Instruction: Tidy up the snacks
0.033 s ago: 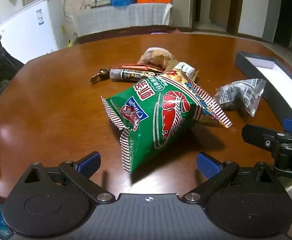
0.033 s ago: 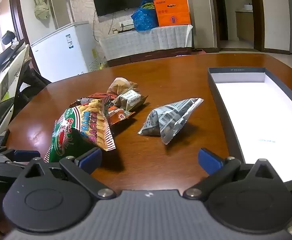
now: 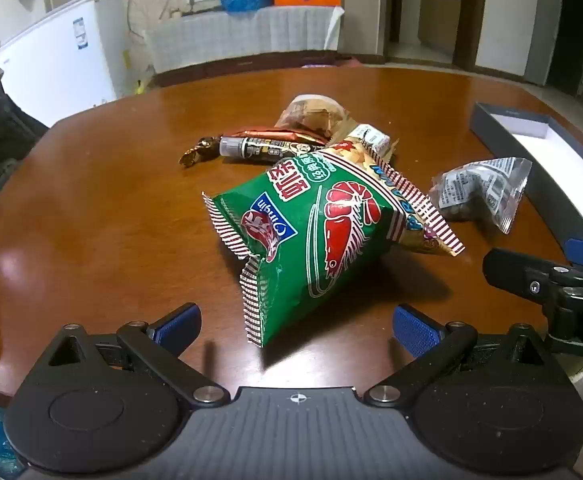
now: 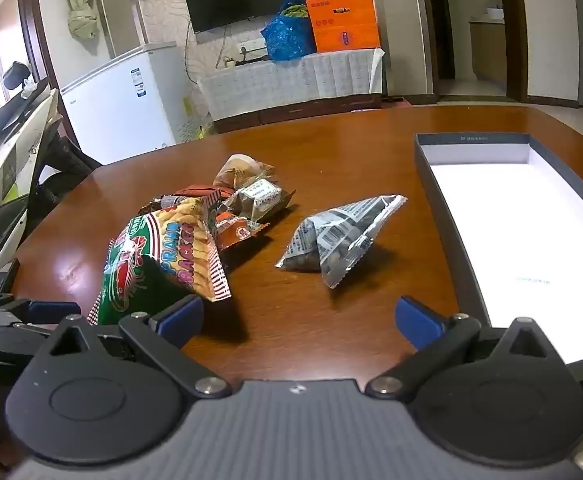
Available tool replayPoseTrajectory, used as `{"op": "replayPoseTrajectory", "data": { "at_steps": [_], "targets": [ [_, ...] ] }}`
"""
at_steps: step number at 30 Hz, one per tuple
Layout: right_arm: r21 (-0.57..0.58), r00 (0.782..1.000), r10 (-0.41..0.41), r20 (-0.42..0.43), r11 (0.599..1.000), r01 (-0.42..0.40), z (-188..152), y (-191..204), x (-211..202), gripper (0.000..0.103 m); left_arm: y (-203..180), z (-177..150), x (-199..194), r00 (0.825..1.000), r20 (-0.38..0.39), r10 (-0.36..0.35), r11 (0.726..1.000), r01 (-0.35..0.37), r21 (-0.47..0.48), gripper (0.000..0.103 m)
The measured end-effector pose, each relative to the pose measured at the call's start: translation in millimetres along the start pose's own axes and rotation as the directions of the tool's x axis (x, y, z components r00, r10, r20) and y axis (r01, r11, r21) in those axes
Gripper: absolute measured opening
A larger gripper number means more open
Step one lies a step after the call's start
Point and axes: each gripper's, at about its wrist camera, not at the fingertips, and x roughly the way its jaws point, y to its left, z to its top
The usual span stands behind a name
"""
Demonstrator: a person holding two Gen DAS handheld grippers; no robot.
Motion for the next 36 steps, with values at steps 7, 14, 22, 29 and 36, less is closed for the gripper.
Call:
{"op": "replayPoseTrajectory", "data": {
  "at_steps": [7,14,22,29,36],
  "targets": [
    [0.01,1.0,0.011,-0.003,1.0,-0.011,-5.0,-2.3,-2.5,0.103,2.2,4.5,1.3,0.999,-0.04,-0.017,1.0,0.017,0.0,0.103],
    [0.011,1.0,-0.003,-0.02,1.0,0.004,-2.6,-0.6,8.5,0.103,2.6,1.8,9.2,0.999,-0.032,-0.007,1.0,0.007,-0.006,0.103],
    [0.01,1.0,-0.004,-0.015,1.0,0.004,-4.8,0.7,6.7,0.103,2.4,1.9,9.3,0.999,-0.035,-0.013,1.0,0.013,-0.009,0.103],
    [0.01,1.0,-0.004,-0.015,1.0,0.004,-4.8,0.5,6.9,0.103,1.7,1.6,10.3,0.999,-0.038,-0.014,1.0,0.014,-0.011,0.103],
    [0.013,1.0,-0.004,-0.017,1.0,0.004,-4.9,0.4,7.1,0.103,1.8,1.0,10.2,0.999,-0.04,-0.016,1.0,0.016,-0.012,0.103]
  ]
}}
